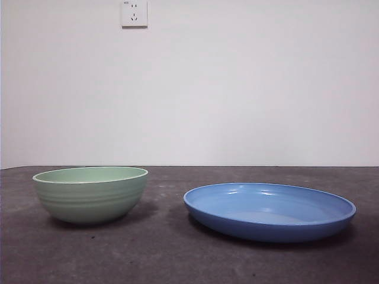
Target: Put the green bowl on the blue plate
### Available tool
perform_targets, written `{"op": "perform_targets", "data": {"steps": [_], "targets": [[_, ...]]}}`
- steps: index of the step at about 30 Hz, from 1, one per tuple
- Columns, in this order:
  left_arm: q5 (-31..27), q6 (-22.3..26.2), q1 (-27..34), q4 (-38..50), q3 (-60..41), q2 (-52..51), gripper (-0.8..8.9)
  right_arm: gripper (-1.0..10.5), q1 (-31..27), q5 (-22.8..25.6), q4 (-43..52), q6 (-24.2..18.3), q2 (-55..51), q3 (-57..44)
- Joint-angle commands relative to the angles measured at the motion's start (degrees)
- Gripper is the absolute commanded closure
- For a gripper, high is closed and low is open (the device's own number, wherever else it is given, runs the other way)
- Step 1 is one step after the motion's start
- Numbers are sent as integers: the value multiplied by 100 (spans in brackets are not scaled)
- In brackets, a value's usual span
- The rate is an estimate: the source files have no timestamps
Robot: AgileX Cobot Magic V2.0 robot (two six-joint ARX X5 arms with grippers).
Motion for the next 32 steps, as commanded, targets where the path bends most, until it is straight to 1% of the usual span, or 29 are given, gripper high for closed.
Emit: {"op": "perform_targets", "data": {"steps": [1, 5, 7, 10, 12, 13, 15, 17, 19, 21, 23, 25, 30, 32], "targets": [[28, -138, -2, -39, -120, -7, 790, 923, 7, -20, 37, 57, -9, -31], [28, -389, -2, -28, -120, -7, 790, 923, 7, -68, 42, 302, -9, -31], [28, -417, -2, 13, -118, -7, 792, 923, 7, -98, 50, 492, -9, -31], [33, -743, -2, 179, -107, -7, 798, 926, 7, -365, 81, 721, -9, -11], [33, -835, -7, 197, -35, 2, 797, 935, 7, -527, 131, 911, -9, 61], [33, -981, -13, 208, 28, 15, 798, 935, 7, -575, 136, 1040, -9, 138], [37, -1425, -13, 219, 179, 57, 797, 935, 7, -605, 131, 1285, -2, 330], [170, -1805, -15, 216, 389, 136, 797, 935, 7, -603, 116, 1510, 26, 575], [402, -1969, -17, 214, 616, 267, 797, 935, 7, -605, 114, 1690, 107, 837], [704, -2024, -20, 133, 885, 446, 797, 935, 7, -616, 109, 1716, 243, 1119], [846, -2065, -20, -120, 1266, 684, 797, 935, 7, -625, 33, 1720, 420, 1453], [942, -2100, -22, -365, 1637, 905, 797, 935, 7, -739, -131, 1716, 584, 1762], [1163, -2168, -24, -793, 2782, 1591, 797, 935, 7, -1425, -822, 1720, 1176, 2691], [1362, -2166, -24, -916, 3248, 1915, 797, 935, 7, -1694, -1172, 1716, 1451, 3073]]}}
